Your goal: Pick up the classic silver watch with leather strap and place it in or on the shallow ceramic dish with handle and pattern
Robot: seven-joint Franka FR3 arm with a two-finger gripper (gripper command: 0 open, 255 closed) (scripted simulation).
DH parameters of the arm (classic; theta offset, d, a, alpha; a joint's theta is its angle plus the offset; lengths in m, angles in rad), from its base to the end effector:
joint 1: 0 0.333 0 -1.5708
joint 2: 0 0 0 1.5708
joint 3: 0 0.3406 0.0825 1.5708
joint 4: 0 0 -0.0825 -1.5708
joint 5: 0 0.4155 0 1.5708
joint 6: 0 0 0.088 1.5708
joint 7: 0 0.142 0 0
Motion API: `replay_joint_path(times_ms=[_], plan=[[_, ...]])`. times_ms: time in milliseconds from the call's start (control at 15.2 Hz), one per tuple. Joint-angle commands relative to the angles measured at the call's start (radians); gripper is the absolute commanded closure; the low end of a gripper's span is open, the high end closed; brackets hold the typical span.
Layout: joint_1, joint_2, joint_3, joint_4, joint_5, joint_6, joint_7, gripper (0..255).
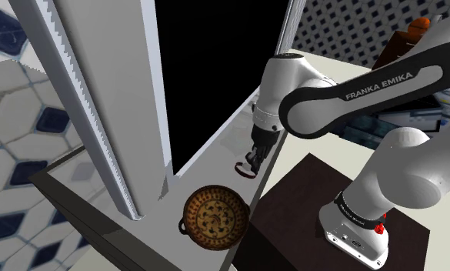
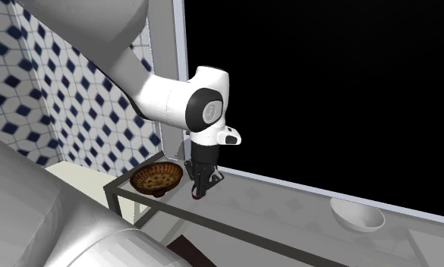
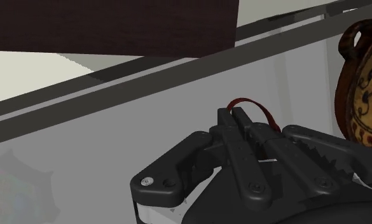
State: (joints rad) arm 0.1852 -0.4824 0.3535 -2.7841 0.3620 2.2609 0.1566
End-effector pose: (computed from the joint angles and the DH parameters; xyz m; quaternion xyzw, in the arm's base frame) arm 0.3119 0.1870 0.3021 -0.9969 -0.0502 0.0396 0.0449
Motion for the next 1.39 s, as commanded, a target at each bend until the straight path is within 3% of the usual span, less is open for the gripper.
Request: replay_joint_path(times_ms=[0, 1122, 1320], plan=[[-0.001, -0.018, -0.004, 0.018, -0.006, -0.036, 0.006, 255], [-0.01, -0.146, -0.051, 0.159, -0.05, -0.303, 0.034, 255], [0.025, -0.127, 0.012, 0.192, -0.013, -0.301, 0.111, 255]])
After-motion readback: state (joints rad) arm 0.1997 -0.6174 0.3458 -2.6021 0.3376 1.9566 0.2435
